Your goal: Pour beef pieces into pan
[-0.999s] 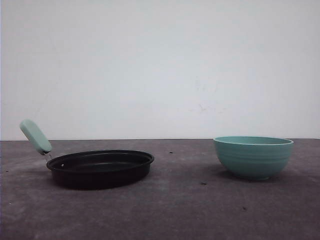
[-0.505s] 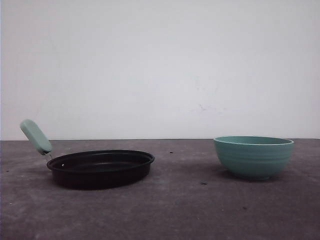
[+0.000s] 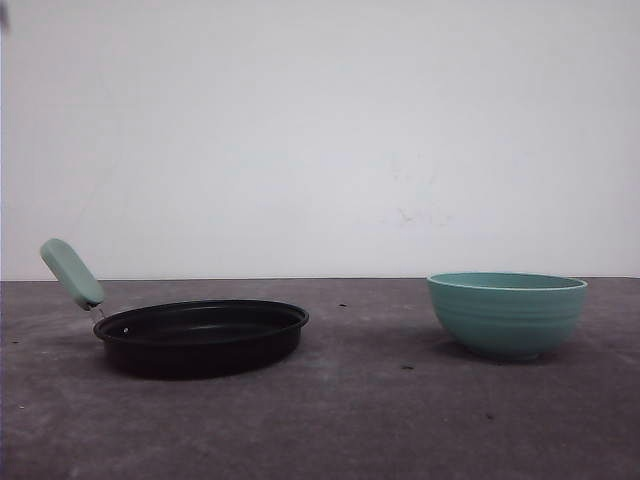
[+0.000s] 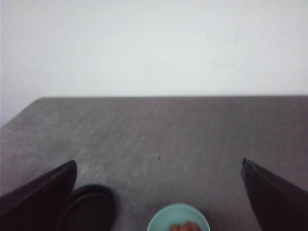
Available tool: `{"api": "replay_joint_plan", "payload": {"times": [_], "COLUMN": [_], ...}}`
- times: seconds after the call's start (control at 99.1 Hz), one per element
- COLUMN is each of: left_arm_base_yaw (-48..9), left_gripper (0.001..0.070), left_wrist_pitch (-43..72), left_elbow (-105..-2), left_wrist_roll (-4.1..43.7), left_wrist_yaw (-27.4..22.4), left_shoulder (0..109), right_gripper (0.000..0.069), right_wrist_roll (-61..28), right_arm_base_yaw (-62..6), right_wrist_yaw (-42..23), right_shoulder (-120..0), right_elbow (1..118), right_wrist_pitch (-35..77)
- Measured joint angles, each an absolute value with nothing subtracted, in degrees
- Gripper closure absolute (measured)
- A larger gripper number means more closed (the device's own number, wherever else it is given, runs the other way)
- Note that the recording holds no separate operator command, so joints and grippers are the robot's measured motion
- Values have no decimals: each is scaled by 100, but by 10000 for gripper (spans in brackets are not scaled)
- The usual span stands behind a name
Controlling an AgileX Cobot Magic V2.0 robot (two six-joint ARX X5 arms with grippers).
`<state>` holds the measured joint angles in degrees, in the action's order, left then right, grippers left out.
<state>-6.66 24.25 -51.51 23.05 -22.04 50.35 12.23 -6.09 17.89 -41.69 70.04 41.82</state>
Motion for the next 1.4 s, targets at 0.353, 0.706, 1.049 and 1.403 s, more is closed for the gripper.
{"api": "replay_joint_plan", "payload": {"times": [0.353,0.706,1.049,1.403], "left_arm_base_yaw": [-666,-666,-668,-1173], "left_gripper": [32,73,658,660], "left_wrist_pitch": [458,-980,-1466,-1059], "left_elbow": [-3542,-3546,-3555,-3548], "left_wrist_roll": [3642,4261,4399,4160], "left_wrist_yaw": [-2220,-2464,-2438,-2633], "left_shoulder": [6573,8600,8965,7620], "right_gripper": [7,7,7,8], "right_wrist_roll": [1044,1026,985,757], "right_arm_base_yaw": [-609,-609,-609,-609], "right_wrist_yaw": [1789,1498,1258,670], "right_shoulder": [-3686,-3415,-3411,-3981], "right_elbow": [7004,7004,7004,6145], "right_wrist_pitch": [4757,5402,5551,5293]}}
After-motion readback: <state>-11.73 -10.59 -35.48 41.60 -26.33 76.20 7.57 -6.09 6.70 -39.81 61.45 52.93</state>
